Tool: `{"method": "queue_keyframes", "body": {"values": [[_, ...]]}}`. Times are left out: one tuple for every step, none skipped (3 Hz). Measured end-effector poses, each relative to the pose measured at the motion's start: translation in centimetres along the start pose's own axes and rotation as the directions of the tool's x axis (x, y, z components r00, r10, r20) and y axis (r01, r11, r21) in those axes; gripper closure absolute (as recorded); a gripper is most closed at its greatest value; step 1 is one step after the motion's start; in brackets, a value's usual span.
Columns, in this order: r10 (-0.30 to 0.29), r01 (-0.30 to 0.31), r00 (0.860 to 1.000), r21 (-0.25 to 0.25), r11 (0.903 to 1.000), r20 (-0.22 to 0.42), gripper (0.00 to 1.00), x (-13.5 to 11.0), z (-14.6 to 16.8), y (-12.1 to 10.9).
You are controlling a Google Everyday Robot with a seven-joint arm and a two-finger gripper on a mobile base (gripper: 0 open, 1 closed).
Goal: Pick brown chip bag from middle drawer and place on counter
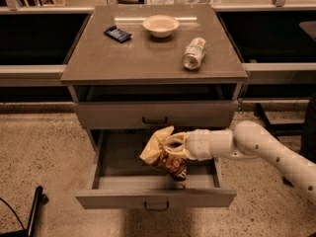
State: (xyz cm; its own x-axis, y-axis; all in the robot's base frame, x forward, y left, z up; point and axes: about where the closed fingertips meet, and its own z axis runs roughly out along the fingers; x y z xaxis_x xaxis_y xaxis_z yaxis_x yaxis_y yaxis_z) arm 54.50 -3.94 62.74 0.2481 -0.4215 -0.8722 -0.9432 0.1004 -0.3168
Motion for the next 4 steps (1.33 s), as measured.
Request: {"method": "queue_keyframes", "body": {"values": [[-0.071, 0.067, 0.996, 0.057, 0.9961, 0.060, 1.00, -4.9, -4.2, 0.0], [-0.121, 0.115, 0.991, 0.093, 0.9891, 0.065, 1.00, -9.3, -8.6, -1.4], [-0.158, 0.154, 0.987, 0.098, 0.9831, 0.031, 1.00, -13.2, -12.3, -3.6], [-0.177, 0.180, 0.983, 0.095, 0.9791, -0.040, 1.00, -17.0, -15.7, -6.9]]}}
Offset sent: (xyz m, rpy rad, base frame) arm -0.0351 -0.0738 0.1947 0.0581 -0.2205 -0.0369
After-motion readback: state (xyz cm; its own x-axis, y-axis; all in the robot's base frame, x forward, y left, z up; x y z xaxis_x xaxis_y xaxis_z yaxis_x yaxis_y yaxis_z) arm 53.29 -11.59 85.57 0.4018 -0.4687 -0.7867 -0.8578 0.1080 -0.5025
